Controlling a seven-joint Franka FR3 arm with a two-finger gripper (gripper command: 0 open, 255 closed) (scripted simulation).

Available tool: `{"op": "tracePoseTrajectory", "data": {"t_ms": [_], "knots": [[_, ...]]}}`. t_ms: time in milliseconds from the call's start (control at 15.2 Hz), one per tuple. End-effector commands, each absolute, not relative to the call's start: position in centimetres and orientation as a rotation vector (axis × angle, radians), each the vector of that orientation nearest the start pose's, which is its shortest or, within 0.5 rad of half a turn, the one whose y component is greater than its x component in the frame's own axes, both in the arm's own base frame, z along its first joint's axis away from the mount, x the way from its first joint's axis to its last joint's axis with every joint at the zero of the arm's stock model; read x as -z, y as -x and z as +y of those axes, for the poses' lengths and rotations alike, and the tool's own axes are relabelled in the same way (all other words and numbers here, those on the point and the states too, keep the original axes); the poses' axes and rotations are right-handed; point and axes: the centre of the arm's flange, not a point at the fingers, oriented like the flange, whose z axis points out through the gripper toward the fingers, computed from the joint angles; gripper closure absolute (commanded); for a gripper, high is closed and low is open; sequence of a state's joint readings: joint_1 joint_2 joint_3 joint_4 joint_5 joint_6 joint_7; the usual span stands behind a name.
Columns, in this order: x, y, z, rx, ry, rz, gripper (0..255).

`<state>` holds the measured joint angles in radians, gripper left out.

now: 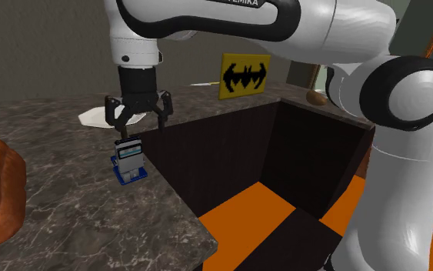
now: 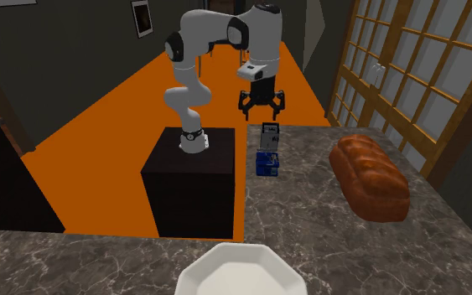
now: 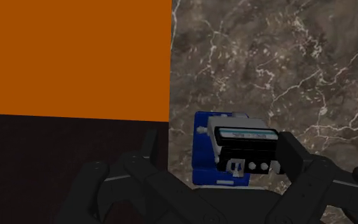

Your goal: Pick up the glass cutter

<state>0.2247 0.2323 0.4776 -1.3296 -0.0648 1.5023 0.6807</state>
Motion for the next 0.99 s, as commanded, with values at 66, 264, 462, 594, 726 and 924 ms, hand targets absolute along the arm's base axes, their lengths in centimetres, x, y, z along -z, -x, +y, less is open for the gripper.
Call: {"op": "tracePoseTrajectory", "data": {"t_ms": [66, 264, 462, 594, 726, 924], "knots": [[-61.4, -51.3, 39.4, -0.092, 3.124, -0.010, 0], [-59.8, -51.3, 39.4, -0.092, 3.124, -0.010, 0], [-58.2, -51.3, 39.4, -0.092, 3.124, -0.010, 0], [-57.4, -51.3, 39.4, -0.092, 3.124, -0.010, 0], [-57.4, -51.3, 39.3, -0.092, 3.123, -0.010, 255], [-57.3, -51.3, 39.4, -0.092, 3.124, -0.010, 255]]}}
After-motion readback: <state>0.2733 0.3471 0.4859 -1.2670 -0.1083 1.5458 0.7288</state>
